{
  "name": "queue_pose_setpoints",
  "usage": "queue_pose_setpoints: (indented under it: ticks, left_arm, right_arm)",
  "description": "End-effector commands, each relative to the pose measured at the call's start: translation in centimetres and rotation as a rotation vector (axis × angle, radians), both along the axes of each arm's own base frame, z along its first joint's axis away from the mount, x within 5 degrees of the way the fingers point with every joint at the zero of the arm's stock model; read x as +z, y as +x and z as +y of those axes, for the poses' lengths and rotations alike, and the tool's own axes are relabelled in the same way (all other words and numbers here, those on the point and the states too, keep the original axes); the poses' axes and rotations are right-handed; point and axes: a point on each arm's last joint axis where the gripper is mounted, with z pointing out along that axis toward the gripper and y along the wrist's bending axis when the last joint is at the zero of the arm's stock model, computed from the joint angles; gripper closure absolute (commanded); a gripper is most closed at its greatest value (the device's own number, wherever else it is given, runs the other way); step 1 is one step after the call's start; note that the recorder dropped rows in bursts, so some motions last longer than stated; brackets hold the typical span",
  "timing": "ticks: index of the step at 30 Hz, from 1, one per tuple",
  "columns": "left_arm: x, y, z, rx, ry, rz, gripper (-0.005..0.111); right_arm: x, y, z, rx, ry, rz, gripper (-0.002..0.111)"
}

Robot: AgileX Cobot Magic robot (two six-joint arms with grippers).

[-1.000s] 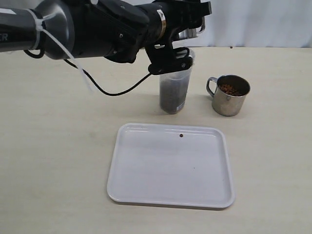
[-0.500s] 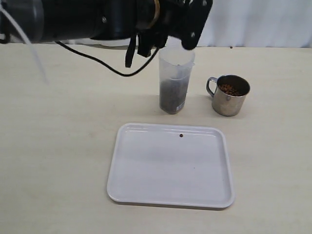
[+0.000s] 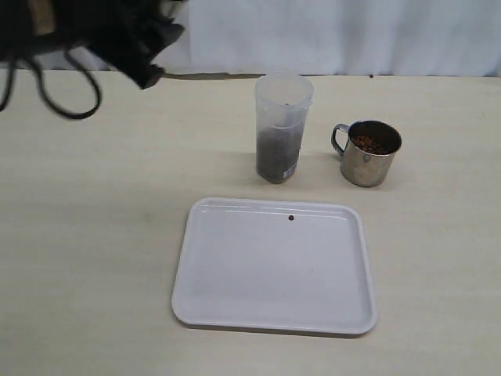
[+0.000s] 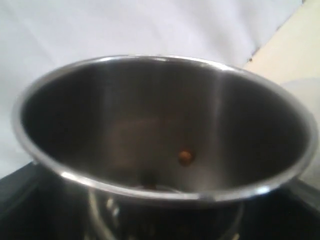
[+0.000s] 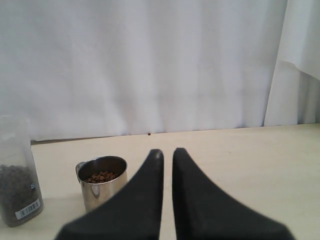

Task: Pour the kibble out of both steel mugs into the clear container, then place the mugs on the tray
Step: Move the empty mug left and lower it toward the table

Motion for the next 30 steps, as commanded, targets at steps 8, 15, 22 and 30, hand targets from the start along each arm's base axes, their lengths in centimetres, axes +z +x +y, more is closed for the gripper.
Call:
queue_pose_setpoints:
  ticks: [8,15,22,30]
  left_arm:
    - [-10.4,-7.3,9.6,0.170,-0.460,-0.061,0.107]
    - [-15.1,-6.3,9.1,0.136,-0.465,0.054,0.107]
    - [-19.8,-3.5,8.4,0.064,-0.424,0.213,0.107]
    - [-23.3,0.1,8.0,0.010,-0.415,0.257,0.107]
  right_arm:
    - [-0.1,0.0,0.0,-0.007,-0.004,0.000,0.103]
    - [-0.1,0.0,0.0,-0.007,-0.004,0.000,0.103]
    - [-0.1,0.0,0.0,-0.007,-0.004,0.000,0.103]
    - [-0.1,0.0,0.0,-0.007,-0.004,0.000,0.103]
